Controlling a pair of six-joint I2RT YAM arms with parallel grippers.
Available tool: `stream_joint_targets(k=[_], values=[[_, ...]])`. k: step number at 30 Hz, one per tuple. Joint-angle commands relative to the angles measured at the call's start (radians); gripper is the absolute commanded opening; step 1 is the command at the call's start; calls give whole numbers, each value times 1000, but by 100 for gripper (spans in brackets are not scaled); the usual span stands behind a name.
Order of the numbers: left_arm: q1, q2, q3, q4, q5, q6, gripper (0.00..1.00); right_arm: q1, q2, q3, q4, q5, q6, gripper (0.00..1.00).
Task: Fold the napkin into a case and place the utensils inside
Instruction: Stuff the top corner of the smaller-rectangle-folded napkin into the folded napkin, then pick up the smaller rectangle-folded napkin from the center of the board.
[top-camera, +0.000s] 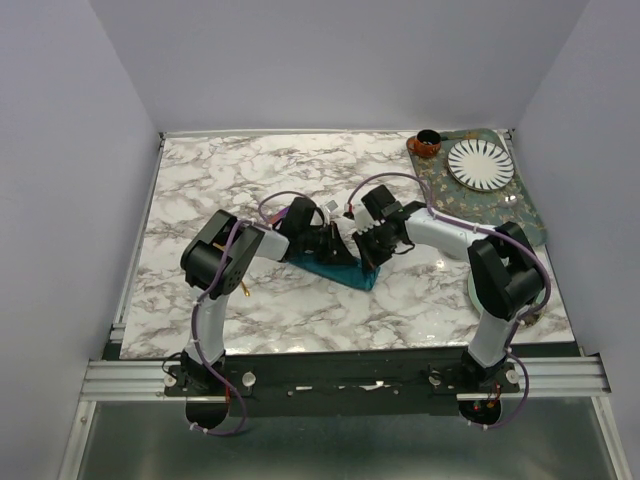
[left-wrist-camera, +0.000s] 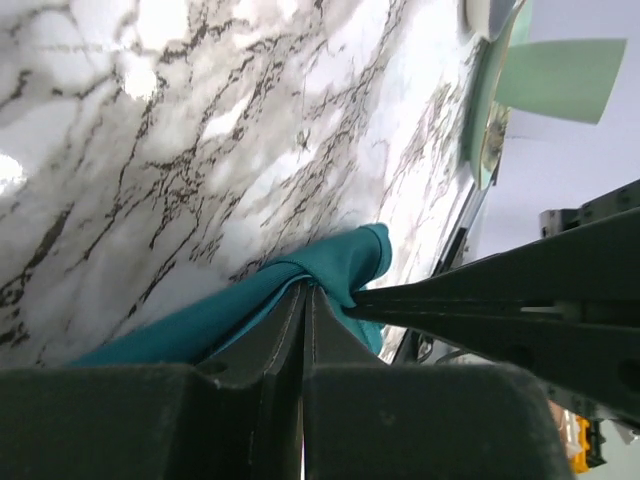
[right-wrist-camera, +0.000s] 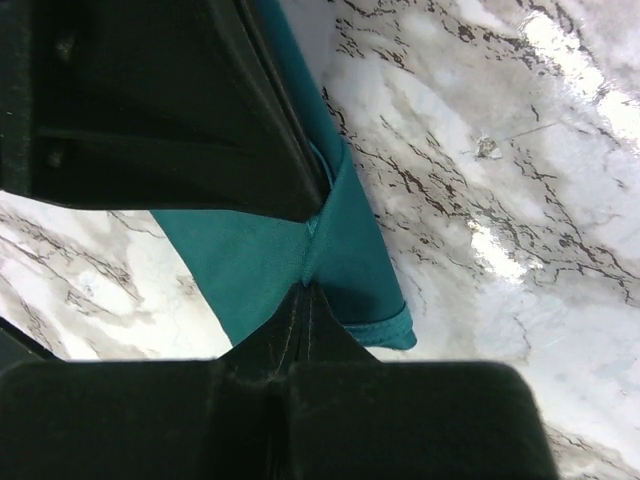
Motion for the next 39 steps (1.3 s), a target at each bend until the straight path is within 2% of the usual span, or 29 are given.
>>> stream_joint_targets(k=[1, 4, 5, 8, 12, 13, 15, 16, 17, 19, 20, 23, 26, 33, 34, 37, 39], values=[[-1, 39, -17, 120, -42, -109, 10, 9, 46, 19, -4, 14, -25, 2], [5, 20, -46, 197, -14, -168, 14, 7, 54, 21, -4, 46, -39, 7], [8, -2, -58, 210, -2, -175, 18, 9, 55, 23, -5, 55, -42, 10], [42, -56, -92, 178, 36, -170, 25, 4, 54, 19, -5, 84, -52, 16], [108, -193, -106, 23, 81, -46, 33, 4, 32, 24, -14, 78, -66, 23], [118, -215, -103, -17, 85, 27, 34, 3, 28, 32, -17, 74, -66, 26], [161, -269, -90, -129, 110, 93, 36, 1, 5, 50, -45, 36, -71, 37], [177, -283, -80, -179, 113, 194, 37, 1, -4, 79, -59, 13, -74, 41], [190, -296, -60, -286, 116, 244, 38, -1, -12, 94, -79, -7, -75, 50], [229, -338, -43, -374, 95, 357, 39, -5, -27, 131, -88, -64, -80, 57], [240, -350, -31, -470, 84, 461, 39, -7, -24, 168, -93, -75, -80, 58], [275, -375, 8, -609, 52, 634, 38, -8, 17, 257, -91, -118, -89, 58], [287, -370, 52, -712, 35, 739, 36, -8, 104, 326, -90, -141, -95, 58], [289, -372, 92, -873, 59, 1132, 29, -10, 294, 507, -79, -175, -62, 54], [290, -375, 94, -896, 62, 1246, 29, -10, 310, 530, -80, -181, -59, 54], [289, -392, 89, -938, 58, 1366, 25, -10, 342, 543, -79, -192, -45, 51], [289, -398, 75, -916, 40, 1437, 18, -10, 356, 546, -71, -195, -33, 50]])
